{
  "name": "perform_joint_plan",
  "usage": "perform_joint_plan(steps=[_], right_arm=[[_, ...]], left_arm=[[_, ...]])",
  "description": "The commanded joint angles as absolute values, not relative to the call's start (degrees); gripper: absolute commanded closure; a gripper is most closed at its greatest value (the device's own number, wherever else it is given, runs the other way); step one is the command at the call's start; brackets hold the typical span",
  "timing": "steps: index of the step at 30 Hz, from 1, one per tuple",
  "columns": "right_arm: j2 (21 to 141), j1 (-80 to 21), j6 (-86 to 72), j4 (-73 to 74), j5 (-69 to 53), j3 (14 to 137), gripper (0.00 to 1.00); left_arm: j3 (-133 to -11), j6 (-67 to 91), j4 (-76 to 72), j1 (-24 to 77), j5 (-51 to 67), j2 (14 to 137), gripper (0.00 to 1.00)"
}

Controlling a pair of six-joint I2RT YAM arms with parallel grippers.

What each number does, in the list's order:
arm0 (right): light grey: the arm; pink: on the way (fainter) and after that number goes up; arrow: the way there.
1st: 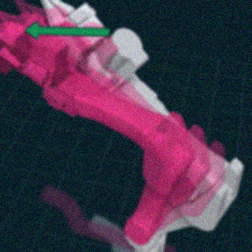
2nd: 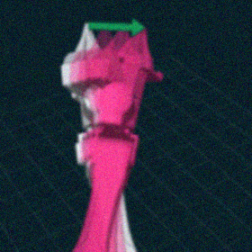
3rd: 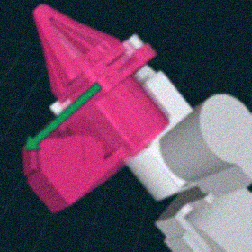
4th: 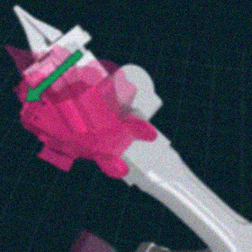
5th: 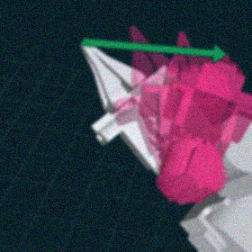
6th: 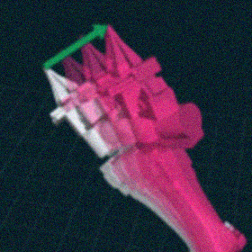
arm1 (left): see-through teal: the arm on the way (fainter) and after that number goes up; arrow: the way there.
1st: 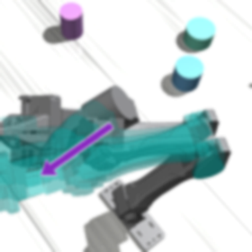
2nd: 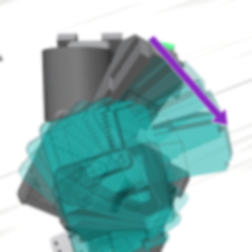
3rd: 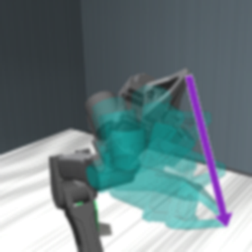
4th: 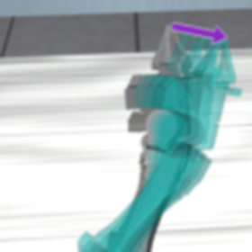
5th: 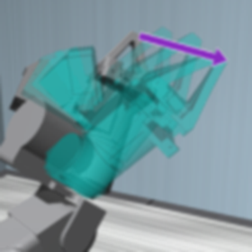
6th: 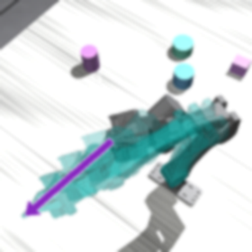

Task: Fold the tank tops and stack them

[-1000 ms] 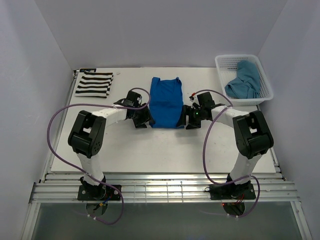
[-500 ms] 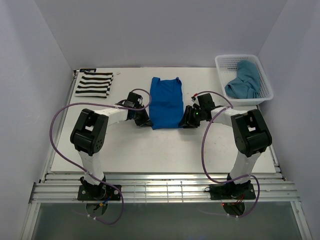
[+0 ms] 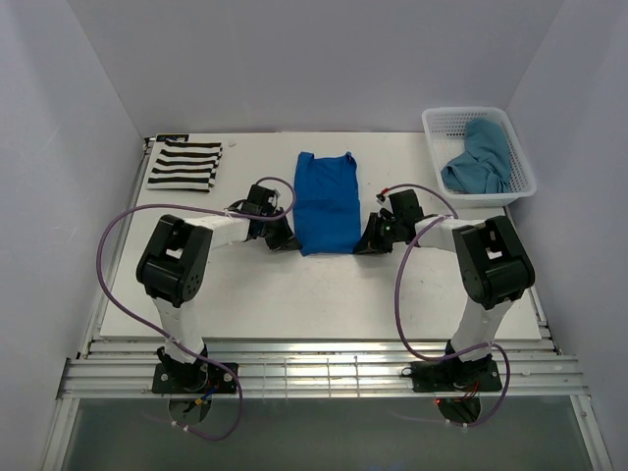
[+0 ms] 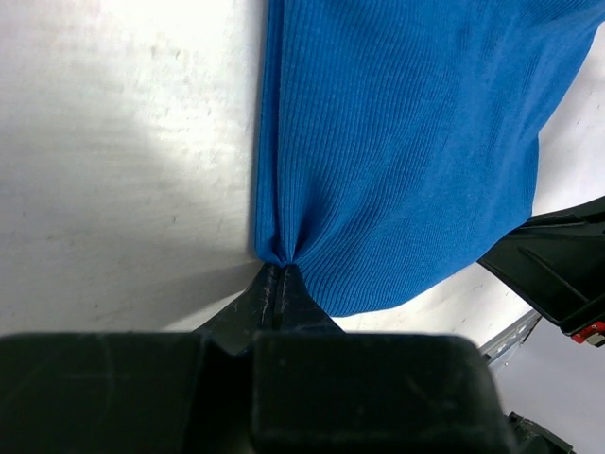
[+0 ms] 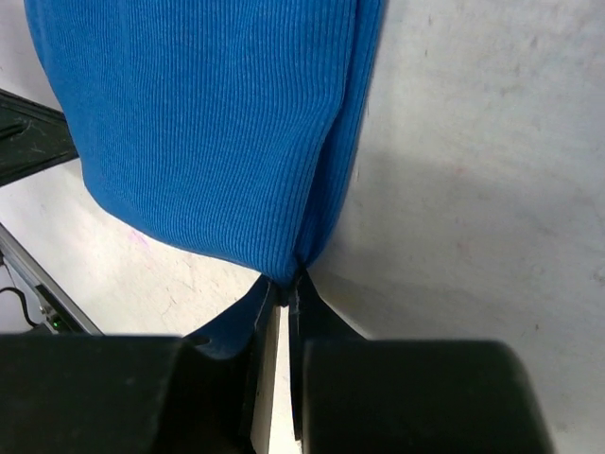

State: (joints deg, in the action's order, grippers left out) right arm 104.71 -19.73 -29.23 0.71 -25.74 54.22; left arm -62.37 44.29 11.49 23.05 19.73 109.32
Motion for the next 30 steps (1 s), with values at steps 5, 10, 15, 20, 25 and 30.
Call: perform_joint_plan(steps=[5, 10, 15, 20, 25, 30], right_arm=[[97.0, -20.0, -26.0, -3.1, -30.0, 45.1, 0.92], [89.8, -20.3, -25.9, -2.2, -30.2, 39.5, 0.92], [81.3, -20.5, -25.9, 2.8, -31.4, 36.0, 0.92], [72.8, -20.5, -26.6, 8.0, -31.3, 36.6, 0.92], [68.6, -20.4, -27.3, 11.2, -29.5, 41.0, 0.92], [70.7, -20.0, -27.4, 11.3, -30.7, 46.7, 0.92]], left_arm=[[-55.1, 44.1, 15.1, 23.3, 20.3, 102.4, 1.0], [-51.8, 45.1, 17.2, 23.4, 22.4, 95.5, 1.0], [-47.8, 47.5, 18.9, 23.6, 26.8, 87.6, 1.0], [-49.2, 48.6, 21.5, 23.6, 28.8, 82.4, 1.0], [-54.2, 49.0, 25.0, 23.6, 29.3, 81.3, 1.0], [-59.8, 49.0, 28.3, 23.5, 28.8, 83.1, 1.0]])
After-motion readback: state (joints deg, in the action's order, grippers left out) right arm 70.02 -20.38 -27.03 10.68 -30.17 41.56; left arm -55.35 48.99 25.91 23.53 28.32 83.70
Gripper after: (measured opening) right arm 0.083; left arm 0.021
